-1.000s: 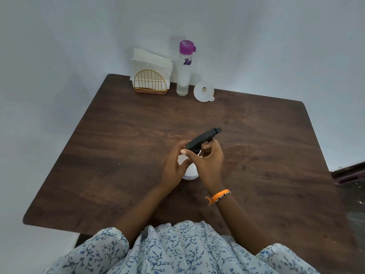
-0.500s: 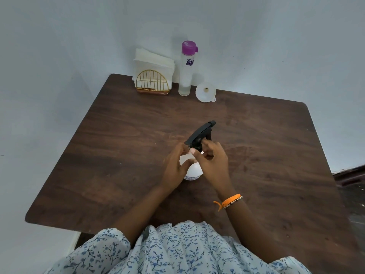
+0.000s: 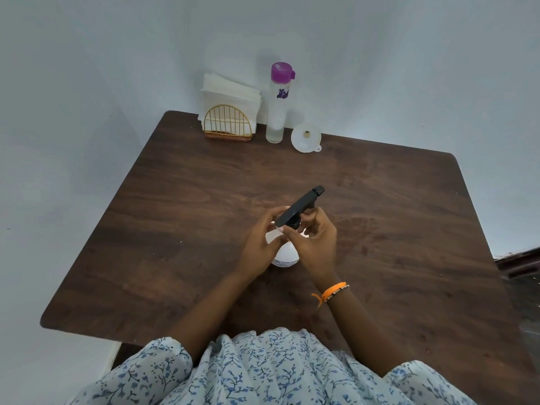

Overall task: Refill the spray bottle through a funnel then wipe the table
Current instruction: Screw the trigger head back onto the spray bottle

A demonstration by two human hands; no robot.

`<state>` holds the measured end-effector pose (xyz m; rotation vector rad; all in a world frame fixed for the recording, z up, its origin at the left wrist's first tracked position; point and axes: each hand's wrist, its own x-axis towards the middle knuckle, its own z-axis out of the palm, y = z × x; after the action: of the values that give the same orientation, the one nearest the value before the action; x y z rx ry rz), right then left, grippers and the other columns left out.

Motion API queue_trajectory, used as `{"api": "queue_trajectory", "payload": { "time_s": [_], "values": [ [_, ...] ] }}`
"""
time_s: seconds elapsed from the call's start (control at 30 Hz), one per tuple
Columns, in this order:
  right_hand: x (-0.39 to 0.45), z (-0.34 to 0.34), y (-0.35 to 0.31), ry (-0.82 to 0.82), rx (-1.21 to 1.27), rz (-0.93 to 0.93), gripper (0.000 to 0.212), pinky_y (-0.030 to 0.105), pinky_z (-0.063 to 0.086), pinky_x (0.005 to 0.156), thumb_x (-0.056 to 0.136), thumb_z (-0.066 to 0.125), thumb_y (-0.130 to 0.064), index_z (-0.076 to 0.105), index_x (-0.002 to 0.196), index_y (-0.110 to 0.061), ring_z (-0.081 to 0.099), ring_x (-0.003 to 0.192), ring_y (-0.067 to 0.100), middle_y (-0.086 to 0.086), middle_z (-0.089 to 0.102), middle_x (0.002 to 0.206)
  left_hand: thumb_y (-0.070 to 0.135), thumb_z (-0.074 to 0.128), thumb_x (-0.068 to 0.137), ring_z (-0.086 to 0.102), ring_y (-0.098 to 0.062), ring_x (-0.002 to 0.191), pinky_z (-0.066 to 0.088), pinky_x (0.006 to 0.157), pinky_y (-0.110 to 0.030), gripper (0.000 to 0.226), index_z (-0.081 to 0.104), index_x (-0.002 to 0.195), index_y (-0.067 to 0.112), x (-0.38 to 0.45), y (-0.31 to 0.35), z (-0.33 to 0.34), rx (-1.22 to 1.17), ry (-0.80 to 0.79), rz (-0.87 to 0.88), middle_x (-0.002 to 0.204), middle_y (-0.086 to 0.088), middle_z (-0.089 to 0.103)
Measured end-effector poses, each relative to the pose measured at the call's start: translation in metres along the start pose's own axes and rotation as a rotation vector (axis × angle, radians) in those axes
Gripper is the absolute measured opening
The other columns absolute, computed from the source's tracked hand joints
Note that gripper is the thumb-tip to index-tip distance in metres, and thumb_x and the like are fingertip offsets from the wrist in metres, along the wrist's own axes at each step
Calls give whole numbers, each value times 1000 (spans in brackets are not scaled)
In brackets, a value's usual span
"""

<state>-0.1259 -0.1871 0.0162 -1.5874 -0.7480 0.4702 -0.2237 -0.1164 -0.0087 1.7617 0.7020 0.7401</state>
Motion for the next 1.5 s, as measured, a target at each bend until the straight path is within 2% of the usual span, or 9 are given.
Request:
{"api": "queue_trajectory", "payload": {
  "time_s": [0.2,0.3,0.43,0.6,0.7,0.83,0.9,1.23,1.5],
  "values": [
    [-5,14,-1,145,60,83,40,13,41,55,61,85,-9,51,73,-25,51,62,2,-7,59,74,12,56,86,52,7,105,44,92,-16,39,51,122,27,-5,-7,6,119,47,50,115,18,58],
    [-4,14,-4,157,61,112,43,18,42,57,58,87,-10,49,72,-23,49,63,8,3,62,79,19,53,83,58,-8,99,47,87,-29,32,60,111,6,-5,-15,7,157,74,-2,104,0,66],
    [-8,5,-6,85,8,50,36,15,41,58,66,84,-13,55,84,-22,51,64,0,-9,63,83,27,53,85,51,8,100,39,87,-7,32,53,117,28,-5,-15,7,143,65,2,106,23,56],
    [-15,-1,-6,-61,-41,-8,32,24,48,72,85,65,-6,59,112,-22,60,92,14,-3,62,113,20,56,85,57,-6,107,43,93,-21,37,53,122,27,-3,-16,7,116,33,5,115,13,61],
    [-11,3,-6,-32,-60,-27,26,23,48,69,82,68,-5,66,104,-20,59,84,16,0,59,106,19,58,85,55,2,104,38,89,-4,37,52,119,32,-4,-16,7,122,41,-23,109,22,57],
    [-8,10,-6,118,-23,-9,34,15,41,57,67,82,-10,60,79,-33,50,63,3,-9,59,87,14,59,85,54,7,101,43,91,-13,37,55,121,22,-3,-16,6,146,48,-26,108,21,57],
    [-6,14,-6,164,-5,2,40,12,40,56,62,85,-11,54,75,-33,50,64,1,-8,58,83,11,58,86,53,9,102,38,87,-3,37,53,123,18,-3,-16,6,159,48,14,108,24,55],
    [-12,4,1,1,-93,-13,18,8,43,67,86,65,-10,66,104,-8,50,74,-6,4,50,98,30,55,82,55,6,99,41,85,-9,37,52,118,32,-1,-7,1,129,1,-35,106,25,57],
    [-10,14,-5,227,-57,25,42,8,39,56,62,86,-22,46,71,-34,47,63,-3,-10,51,79,6,60,86,52,14,93,36,81,2,36,58,120,17,1,-7,2,154,28,-15,106,18,59]
  ]
}}
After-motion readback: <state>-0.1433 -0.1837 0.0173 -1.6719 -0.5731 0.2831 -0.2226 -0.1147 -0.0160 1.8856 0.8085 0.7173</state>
